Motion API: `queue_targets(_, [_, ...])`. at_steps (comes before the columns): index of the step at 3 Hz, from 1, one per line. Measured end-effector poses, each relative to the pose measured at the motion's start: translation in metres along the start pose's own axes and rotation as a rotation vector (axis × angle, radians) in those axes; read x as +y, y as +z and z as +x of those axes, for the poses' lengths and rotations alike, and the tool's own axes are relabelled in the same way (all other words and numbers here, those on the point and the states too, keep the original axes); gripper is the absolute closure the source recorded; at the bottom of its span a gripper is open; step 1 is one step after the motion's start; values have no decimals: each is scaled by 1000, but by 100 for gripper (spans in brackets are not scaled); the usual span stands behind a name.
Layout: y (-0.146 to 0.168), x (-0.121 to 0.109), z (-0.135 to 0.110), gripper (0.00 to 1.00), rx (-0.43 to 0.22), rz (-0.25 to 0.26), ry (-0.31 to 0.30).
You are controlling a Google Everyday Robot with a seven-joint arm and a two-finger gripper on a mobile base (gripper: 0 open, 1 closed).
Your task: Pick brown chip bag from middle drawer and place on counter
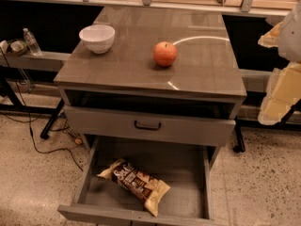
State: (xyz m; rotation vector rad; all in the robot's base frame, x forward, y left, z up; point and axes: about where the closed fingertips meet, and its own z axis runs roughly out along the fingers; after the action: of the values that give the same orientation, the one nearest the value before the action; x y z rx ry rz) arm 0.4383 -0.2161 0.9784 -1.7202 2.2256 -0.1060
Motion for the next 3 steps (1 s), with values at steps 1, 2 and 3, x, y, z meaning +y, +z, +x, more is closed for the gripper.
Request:
queue_targets(1, [3,0,1,0,-3,-2,-3])
queue_targets(2, [12,1,4,0,-11,-9,-13])
queue_targets(3, [54,19,11,0,-47,-56,-33])
